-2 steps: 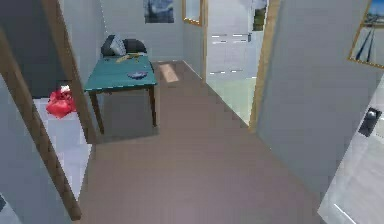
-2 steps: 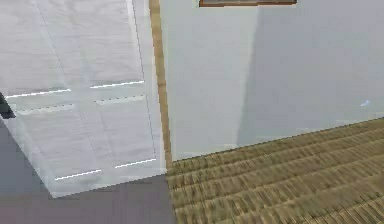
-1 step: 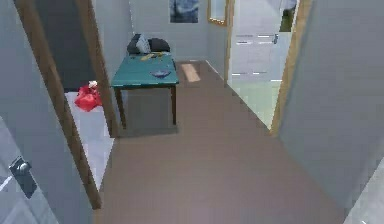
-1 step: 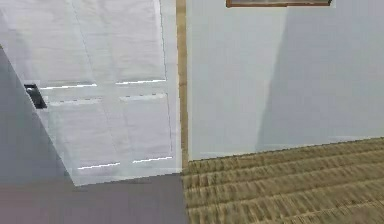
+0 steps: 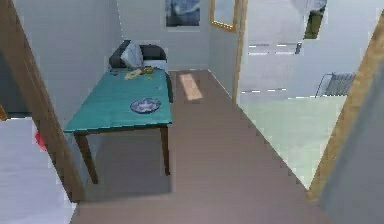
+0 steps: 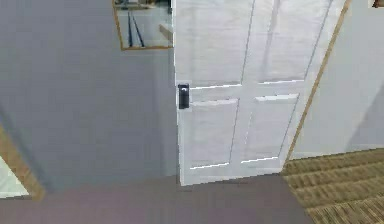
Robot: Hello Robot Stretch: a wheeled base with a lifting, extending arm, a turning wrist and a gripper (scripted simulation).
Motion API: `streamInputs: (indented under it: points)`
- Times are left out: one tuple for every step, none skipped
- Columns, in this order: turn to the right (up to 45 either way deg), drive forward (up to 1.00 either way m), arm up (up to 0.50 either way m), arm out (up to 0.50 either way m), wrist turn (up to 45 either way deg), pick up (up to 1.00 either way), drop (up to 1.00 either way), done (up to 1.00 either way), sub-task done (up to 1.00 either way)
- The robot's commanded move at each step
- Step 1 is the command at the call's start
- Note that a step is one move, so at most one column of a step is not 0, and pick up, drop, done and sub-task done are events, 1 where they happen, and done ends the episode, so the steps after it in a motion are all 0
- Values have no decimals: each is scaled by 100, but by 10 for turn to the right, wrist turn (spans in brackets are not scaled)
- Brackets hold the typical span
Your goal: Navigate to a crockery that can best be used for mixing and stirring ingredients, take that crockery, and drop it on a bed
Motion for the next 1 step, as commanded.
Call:
streamInputs:
  points:
    - [-180,0,0,0,0,0,0,0,0]
